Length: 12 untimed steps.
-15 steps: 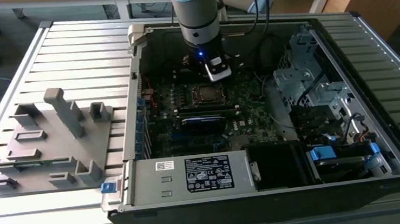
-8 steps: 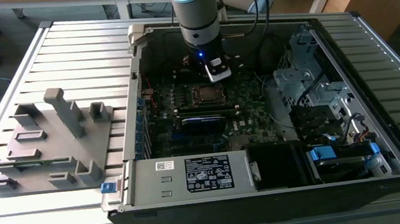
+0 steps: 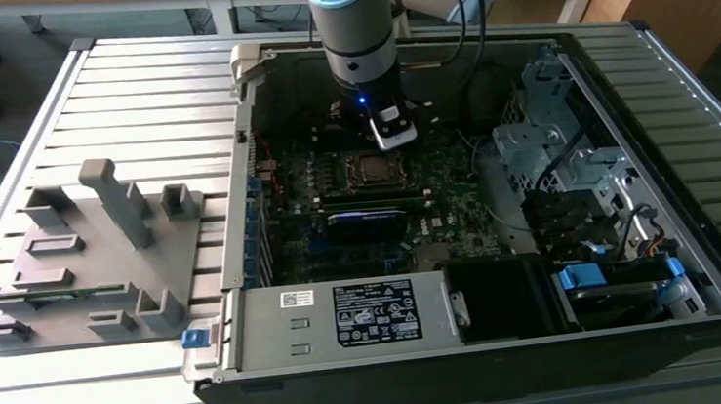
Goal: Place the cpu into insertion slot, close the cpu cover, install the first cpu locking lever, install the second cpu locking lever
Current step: 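Install the first cpu locking lever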
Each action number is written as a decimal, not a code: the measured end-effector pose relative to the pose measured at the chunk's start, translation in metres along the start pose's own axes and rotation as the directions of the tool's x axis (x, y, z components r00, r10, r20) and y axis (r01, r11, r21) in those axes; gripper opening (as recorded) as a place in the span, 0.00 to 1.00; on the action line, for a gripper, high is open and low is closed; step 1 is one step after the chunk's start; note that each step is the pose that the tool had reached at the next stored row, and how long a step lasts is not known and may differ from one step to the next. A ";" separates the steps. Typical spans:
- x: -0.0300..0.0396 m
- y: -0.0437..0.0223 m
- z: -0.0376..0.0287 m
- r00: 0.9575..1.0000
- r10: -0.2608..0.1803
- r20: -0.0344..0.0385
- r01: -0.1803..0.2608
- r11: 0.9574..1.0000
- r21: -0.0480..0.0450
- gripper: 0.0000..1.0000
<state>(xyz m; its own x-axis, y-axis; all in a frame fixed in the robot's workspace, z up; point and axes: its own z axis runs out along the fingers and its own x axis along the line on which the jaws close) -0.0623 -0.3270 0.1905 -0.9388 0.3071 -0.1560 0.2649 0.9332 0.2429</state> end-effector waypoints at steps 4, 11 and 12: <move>-0.0003 -0.0009 -0.0001 1.000 0.001 -0.002 -0.001 1.000 -0.006 0.10; -0.0006 -0.0020 -0.0002 1.000 0.007 -0.008 -0.007 1.000 -0.030 0.10; -0.0007 -0.0020 -0.0002 1.000 0.007 -0.009 -0.008 0.999 -0.033 0.10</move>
<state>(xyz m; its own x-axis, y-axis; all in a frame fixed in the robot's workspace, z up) -0.0622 -0.3291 0.1903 -0.9388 0.3123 -0.1454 0.2648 0.9242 0.2751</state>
